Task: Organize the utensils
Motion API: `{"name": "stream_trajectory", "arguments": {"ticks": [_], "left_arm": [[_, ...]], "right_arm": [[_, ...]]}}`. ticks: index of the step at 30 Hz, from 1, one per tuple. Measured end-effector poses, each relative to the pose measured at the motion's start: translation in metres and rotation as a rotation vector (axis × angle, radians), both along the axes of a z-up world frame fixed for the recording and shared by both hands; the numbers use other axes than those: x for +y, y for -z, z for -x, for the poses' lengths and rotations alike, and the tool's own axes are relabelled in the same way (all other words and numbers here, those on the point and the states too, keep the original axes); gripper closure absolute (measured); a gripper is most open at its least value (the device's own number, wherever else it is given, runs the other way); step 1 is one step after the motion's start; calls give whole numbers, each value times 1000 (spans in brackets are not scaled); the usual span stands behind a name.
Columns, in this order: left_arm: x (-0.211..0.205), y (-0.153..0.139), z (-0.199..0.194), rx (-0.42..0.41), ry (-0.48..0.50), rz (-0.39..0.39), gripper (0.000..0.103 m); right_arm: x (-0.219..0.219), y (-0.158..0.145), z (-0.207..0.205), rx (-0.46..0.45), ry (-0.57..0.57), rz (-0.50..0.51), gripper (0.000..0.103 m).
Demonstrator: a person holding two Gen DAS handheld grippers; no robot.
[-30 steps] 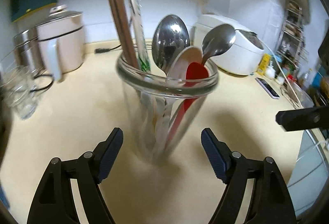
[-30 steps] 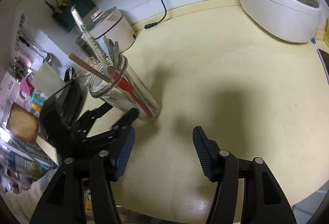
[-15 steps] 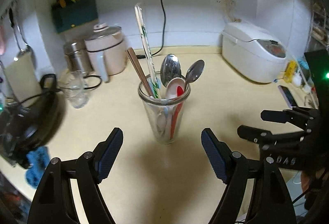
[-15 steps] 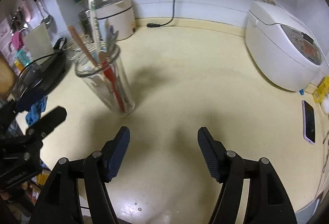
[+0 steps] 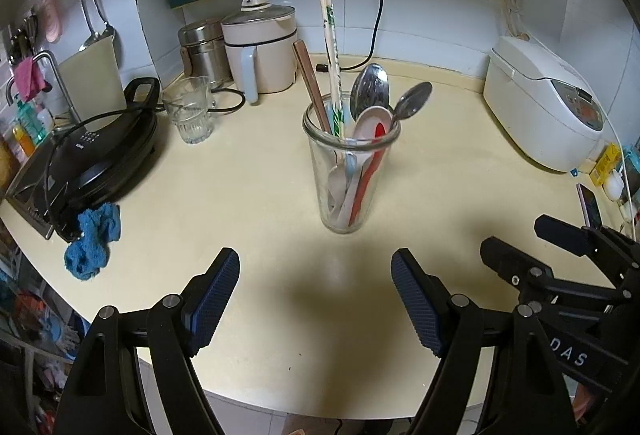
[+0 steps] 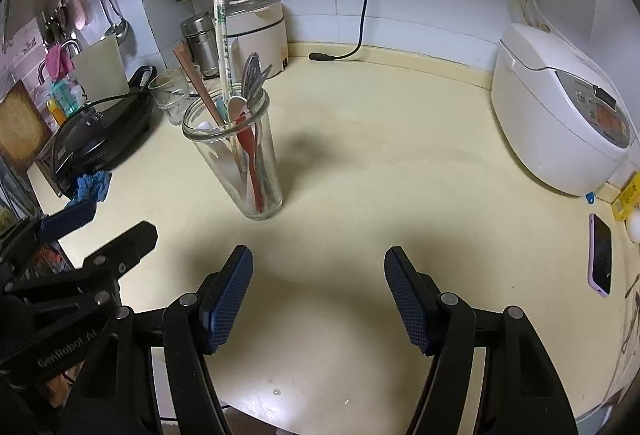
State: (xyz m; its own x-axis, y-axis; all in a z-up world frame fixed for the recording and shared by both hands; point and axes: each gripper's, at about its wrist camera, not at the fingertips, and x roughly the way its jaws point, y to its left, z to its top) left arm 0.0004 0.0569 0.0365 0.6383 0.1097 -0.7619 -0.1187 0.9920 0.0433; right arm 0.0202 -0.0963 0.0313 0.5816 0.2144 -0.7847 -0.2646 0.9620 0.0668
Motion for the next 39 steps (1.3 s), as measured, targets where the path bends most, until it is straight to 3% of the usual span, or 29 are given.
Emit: {"name": "stream_trajectory", "arguments": {"ticks": [39], "left_arm": [[-1, 2, -11, -21, 33, -5, 21]], "right_arm": [[-1, 6, -9, 20, 29, 23, 34]]}}
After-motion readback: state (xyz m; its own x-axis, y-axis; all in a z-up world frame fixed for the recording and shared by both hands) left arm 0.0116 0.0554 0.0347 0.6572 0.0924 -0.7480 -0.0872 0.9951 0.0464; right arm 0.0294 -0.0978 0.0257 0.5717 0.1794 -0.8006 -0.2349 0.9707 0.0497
